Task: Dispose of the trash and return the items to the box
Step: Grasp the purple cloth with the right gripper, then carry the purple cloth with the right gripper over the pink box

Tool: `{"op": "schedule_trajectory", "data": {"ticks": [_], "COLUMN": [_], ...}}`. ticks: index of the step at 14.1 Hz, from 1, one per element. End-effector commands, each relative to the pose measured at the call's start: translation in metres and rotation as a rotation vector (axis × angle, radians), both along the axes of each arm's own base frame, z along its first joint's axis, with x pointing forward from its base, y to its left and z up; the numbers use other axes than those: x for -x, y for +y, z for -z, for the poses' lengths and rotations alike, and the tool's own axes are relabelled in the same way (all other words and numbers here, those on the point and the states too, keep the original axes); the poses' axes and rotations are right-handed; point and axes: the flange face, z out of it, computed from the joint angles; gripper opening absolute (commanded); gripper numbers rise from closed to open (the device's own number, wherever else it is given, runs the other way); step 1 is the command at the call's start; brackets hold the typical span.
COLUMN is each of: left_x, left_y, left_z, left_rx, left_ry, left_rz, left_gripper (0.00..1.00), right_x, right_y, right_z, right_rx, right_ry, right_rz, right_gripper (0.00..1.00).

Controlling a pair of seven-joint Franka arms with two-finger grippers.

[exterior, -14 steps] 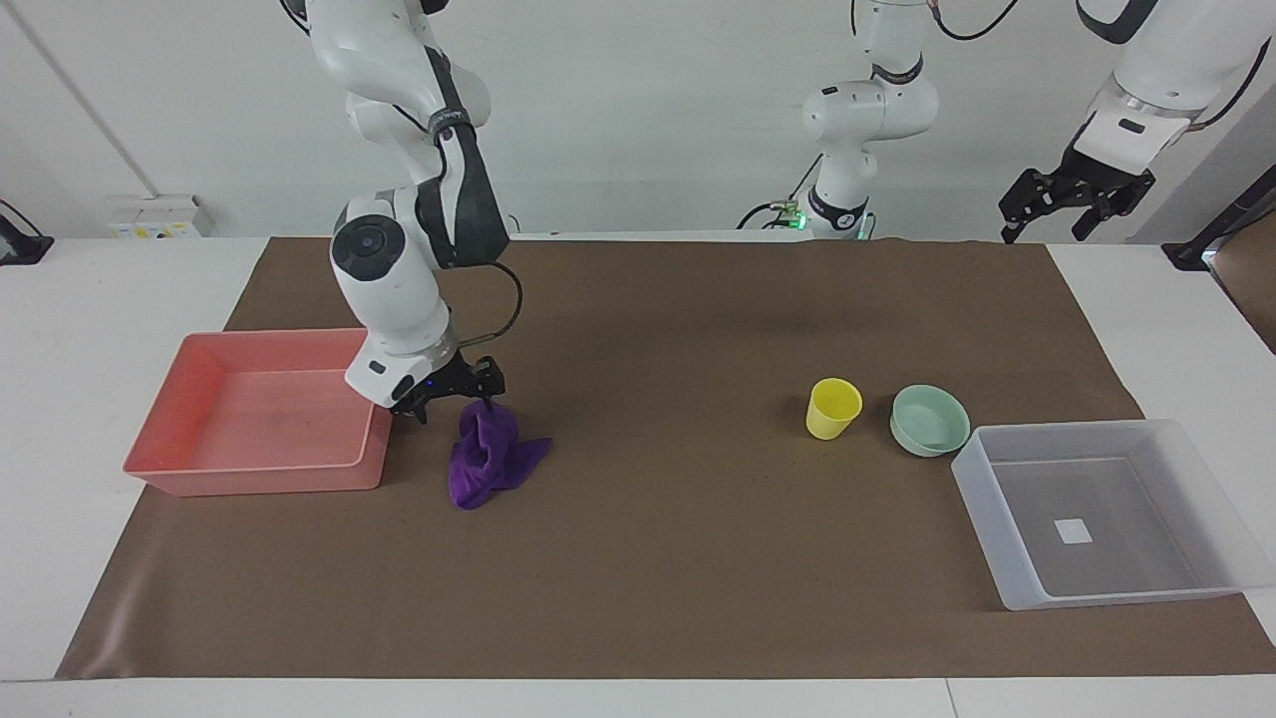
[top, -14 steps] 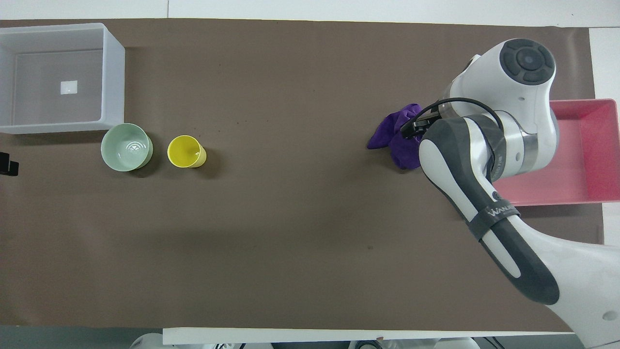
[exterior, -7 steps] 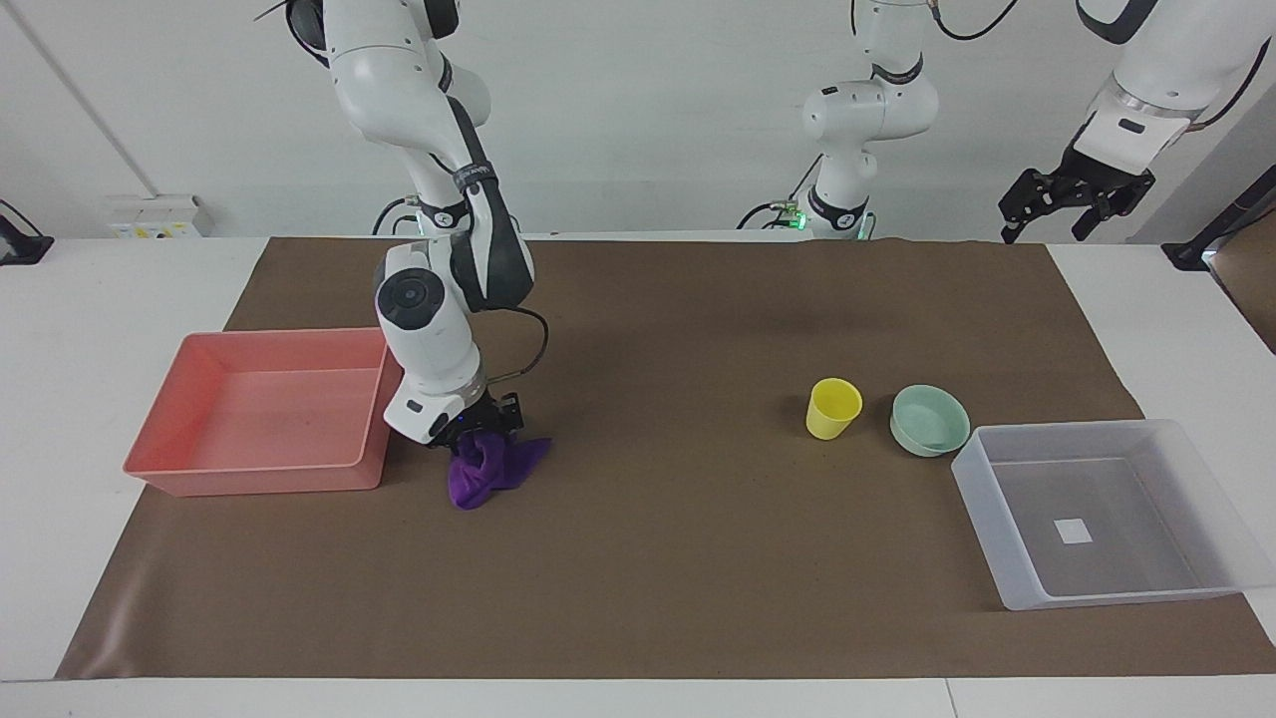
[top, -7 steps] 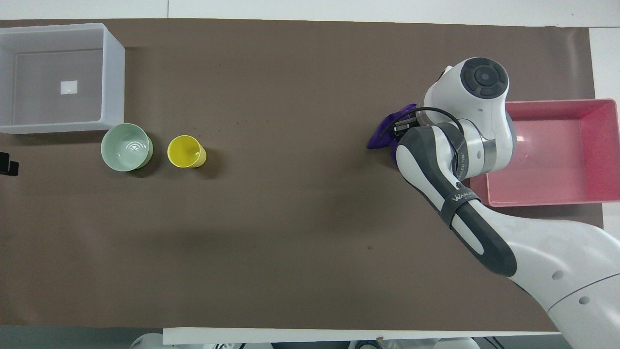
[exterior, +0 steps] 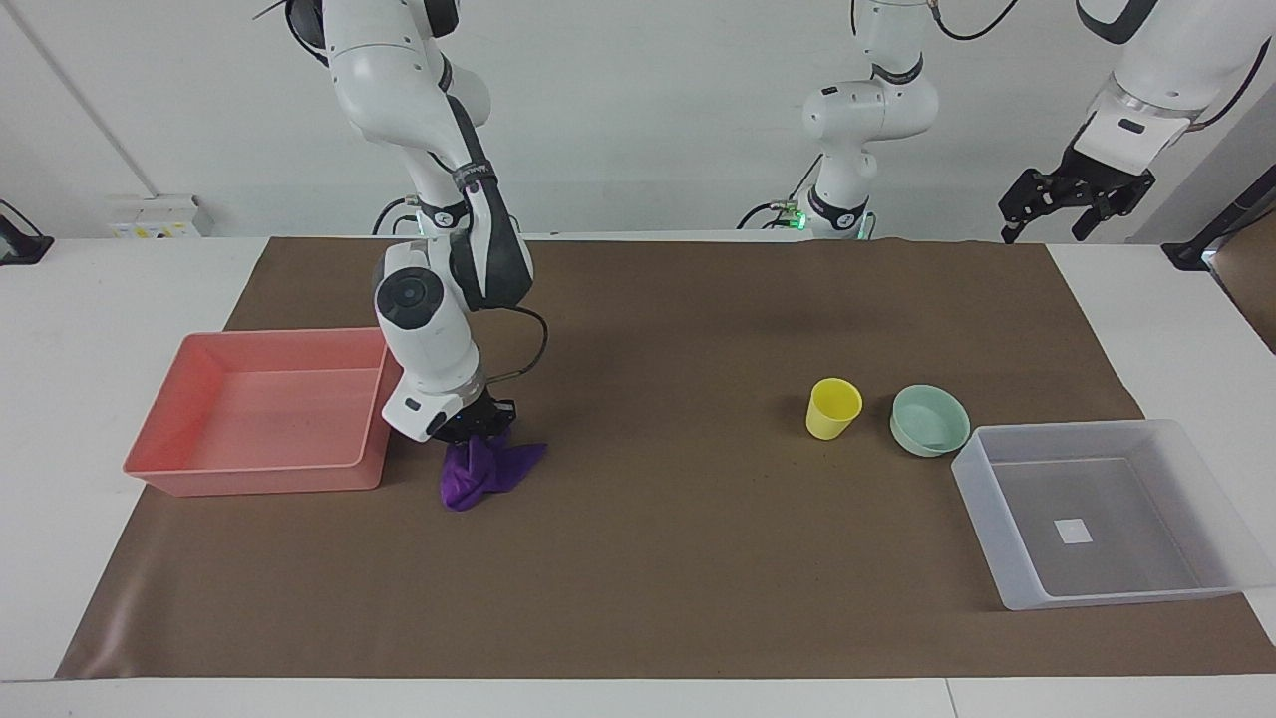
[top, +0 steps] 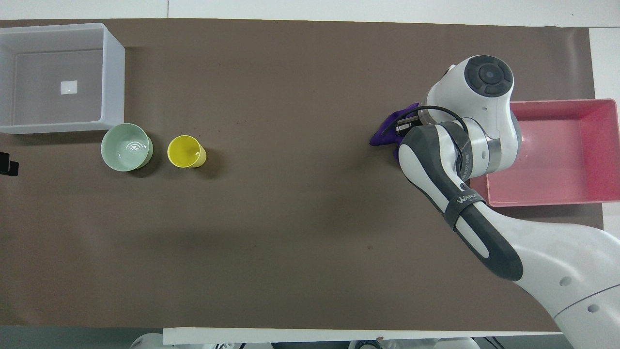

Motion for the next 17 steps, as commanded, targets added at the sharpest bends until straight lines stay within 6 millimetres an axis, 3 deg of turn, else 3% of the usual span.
{"op": "schedule_trajectory", "data": {"ticks": [1, 4, 6, 7, 9, 11, 14, 15, 17], "left_x": [0.002, 0.002, 0.002, 0.002, 0.003, 0.002, 0.002, 0.002, 0.002], "left_y": [0.002, 0.002, 0.002, 0.002, 0.002, 0.002, 0.002, 0.002, 0.002], "left_z": [-0.006, -0.006, -0.006, -0.006, -0.007, -0.006, -0.006, -0.006, -0.006], "left_rx": [-0.016, -0.017, -0.016, -0.017, -0.017, -0.017, -0.017, -0.017, -0.017], "left_ry": [0.008, 0.008, 0.008, 0.008, 0.007, 0.008, 0.008, 0.008, 0.008], "left_rz": [0.005, 0.007, 0.005, 0.007, 0.007, 0.007, 0.007, 0.007, 0.007], "left_gripper": [1.0, 1.0, 1.0, 1.0, 1.0, 1.0, 1.0, 1.0, 1.0], "right_x": [0.006, 0.01, 0.031, 0.047, 0.07, 0.076, 0.084, 0.089, 0.09], "right_y": [-0.013, -0.047, -0.083, -0.098, -0.135, -0.158, -0.208, -0.232, -0.251], "right_z": [-0.065, -0.157, -0.219, -0.244, -0.273, -0.278, -0.265, -0.252, -0.219], "right_rx": [-0.007, 0.008, 0.004, 0.011, 0.047, 0.066, 0.065, 0.063, 0.061], "right_ry": [-0.003, 0.022, 0.011, 0.003, 0.002, 0.007, 0.001, 0.008, 0.014], "right_rz": [0.032, 0.063, 0.073, 0.055, 0.018, 0.008, 0.054, 0.057, 0.023], "right_gripper": [0.01, 0.0, 0.0, 0.0, 0.0, 0.0, 0.0, 0.0, 0.0]}}
